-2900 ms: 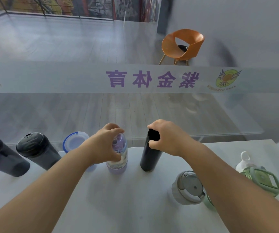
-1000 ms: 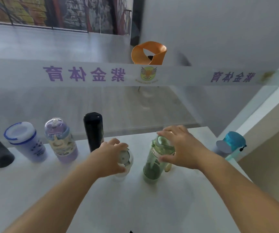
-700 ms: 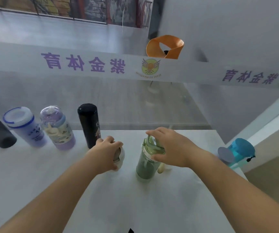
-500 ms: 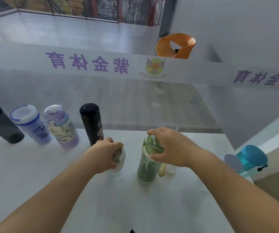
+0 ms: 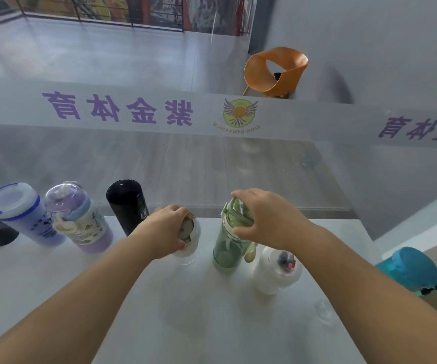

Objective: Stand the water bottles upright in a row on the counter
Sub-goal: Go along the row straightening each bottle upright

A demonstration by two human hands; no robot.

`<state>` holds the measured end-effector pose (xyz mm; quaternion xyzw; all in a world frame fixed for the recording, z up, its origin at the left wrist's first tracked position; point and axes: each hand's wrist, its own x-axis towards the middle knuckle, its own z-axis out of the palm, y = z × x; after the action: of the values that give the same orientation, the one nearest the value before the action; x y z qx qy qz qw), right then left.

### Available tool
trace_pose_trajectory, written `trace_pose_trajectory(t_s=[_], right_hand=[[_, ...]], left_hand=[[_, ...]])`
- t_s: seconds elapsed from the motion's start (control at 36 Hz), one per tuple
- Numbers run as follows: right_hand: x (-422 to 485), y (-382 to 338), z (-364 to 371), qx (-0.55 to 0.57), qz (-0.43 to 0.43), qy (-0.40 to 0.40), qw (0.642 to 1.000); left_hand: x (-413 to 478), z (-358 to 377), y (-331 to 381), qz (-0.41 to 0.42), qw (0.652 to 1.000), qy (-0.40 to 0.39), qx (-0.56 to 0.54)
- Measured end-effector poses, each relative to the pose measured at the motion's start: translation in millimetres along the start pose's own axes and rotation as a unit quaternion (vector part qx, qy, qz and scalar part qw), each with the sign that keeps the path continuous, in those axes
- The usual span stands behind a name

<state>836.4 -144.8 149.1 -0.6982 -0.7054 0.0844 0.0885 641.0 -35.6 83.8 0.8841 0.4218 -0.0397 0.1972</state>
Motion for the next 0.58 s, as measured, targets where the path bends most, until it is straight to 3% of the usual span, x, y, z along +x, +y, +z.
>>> trace_pose_trajectory(t_s=[0.58], right_hand=[[33.7, 25.3, 1.7, 0.023, 0.017, -0.017, 0.999]], left_hand=[[32.7, -2.7, -0.3, 0.008, 1.000, -0.022, 0.002]])
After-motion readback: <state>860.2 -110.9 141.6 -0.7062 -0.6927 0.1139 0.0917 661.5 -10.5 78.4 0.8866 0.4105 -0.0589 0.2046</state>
